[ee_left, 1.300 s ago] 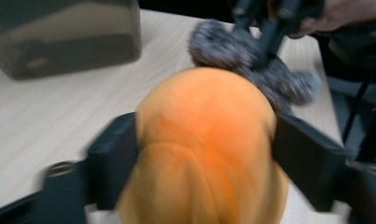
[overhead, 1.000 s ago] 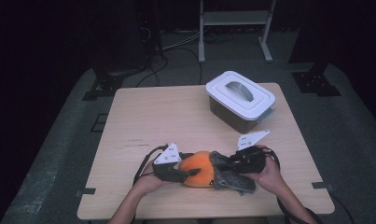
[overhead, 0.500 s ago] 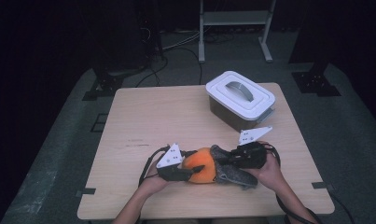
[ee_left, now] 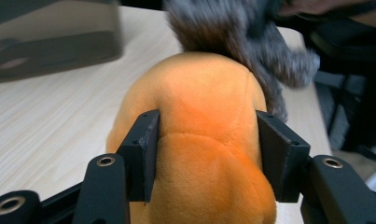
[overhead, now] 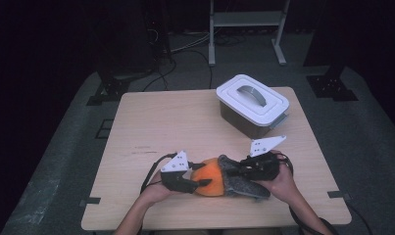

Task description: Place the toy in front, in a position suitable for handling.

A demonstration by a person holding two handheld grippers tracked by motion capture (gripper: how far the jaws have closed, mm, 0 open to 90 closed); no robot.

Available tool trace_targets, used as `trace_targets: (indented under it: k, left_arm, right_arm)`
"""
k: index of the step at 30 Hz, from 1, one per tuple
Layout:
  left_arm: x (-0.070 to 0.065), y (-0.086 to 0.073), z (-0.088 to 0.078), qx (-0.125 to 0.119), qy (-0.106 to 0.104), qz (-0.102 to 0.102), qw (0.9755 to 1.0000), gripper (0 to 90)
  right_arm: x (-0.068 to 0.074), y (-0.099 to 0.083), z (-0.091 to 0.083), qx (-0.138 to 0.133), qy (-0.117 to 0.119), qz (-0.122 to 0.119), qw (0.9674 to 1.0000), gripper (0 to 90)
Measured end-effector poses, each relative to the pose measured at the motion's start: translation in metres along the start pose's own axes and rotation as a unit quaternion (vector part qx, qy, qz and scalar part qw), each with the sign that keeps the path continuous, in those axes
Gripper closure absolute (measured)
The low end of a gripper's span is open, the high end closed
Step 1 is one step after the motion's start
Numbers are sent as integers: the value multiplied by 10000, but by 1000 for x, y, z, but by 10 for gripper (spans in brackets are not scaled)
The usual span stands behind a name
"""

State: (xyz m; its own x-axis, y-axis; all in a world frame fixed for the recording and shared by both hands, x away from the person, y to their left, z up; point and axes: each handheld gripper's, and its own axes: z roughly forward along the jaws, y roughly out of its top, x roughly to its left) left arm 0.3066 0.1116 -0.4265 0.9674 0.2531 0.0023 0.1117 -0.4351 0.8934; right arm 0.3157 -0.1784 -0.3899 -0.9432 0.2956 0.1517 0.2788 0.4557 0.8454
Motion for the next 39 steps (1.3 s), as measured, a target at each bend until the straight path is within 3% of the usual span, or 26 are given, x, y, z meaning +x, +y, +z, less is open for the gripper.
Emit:
trace_targets:
  k: [2, 5, 8, 9, 10, 11, 12, 13, 16, 21, 27, 31, 34, 36, 39]
  left_arm:
    - [-1, 0, 0, 54, 6, 75, 10000, 440]
    - [1, 1, -2, 114, 0, 34, 9999, 398]
    - [2, 5, -3, 1, -118, -259, 9996, 256]
    - [2, 6, -3, 44, -52, -249, 9997, 236]
    - [1, 6, -2, 117, 9, -176, 9998, 254]
    - [-1, 5, 0, 125, 41, -101, 9999, 350]
    - [-1, 4, 0, 125, 83, -59, 9999, 350]
    - [-1, 4, -1, 116, 129, -20, 9998, 436]
    - [1, 2, -4, 136, 108, 41, 9998, 468]
    - [7, -3, -10, 205, 106, -31, 9997, 471]
    - [15, -11, -18, 193, 103, -232, 9995, 470]
    - [16, -11, -20, 220, 80, -235, 9995, 470]
    - [14, -10, -18, 226, 48, -200, 9995, 470]
    - [14, -11, -18, 247, 41, -173, 9995, 470]
    - [16, -12, -19, 218, 21, -233, 9995, 469]
  right_arm:
    - [2, 3, 7, 98, 18, -79, 9999, 764]
    - [-1, -2, 10, 143, 100, -12, 9998, 762]
    - [-3, -5, 9, 165, 122, 58, 9998, 759]
    - [-2, -5, 8, 175, 102, 62, 9998, 759]
    - [-2, -4, 8, 180, 75, 56, 9998, 759]
    - [1, -1, 8, 146, 54, 34, 9999, 759]
    - [1, -1, 8, 146, 54, 34, 9999, 759]
    - [4, 2, 8, 140, 29, -54, 9999, 758]
    - [3, 1, 9, 142, 64, -41, 9999, 759]
    - [-6, -8, 7, 175, 65, 162, 9997, 756]
    - [-18, -22, 4, 432, -38, 441, 9981, 753]
    - [-15, -15, 2, 282, -89, 378, 9988, 755]
    - [-9, -6, 3, 61, 84, 298, 9995, 754]
    - [-8, -6, 9, 232, 65, 220, 9995, 754]
    - [-14, -12, 10, 302, 76, 344, 9989, 754]
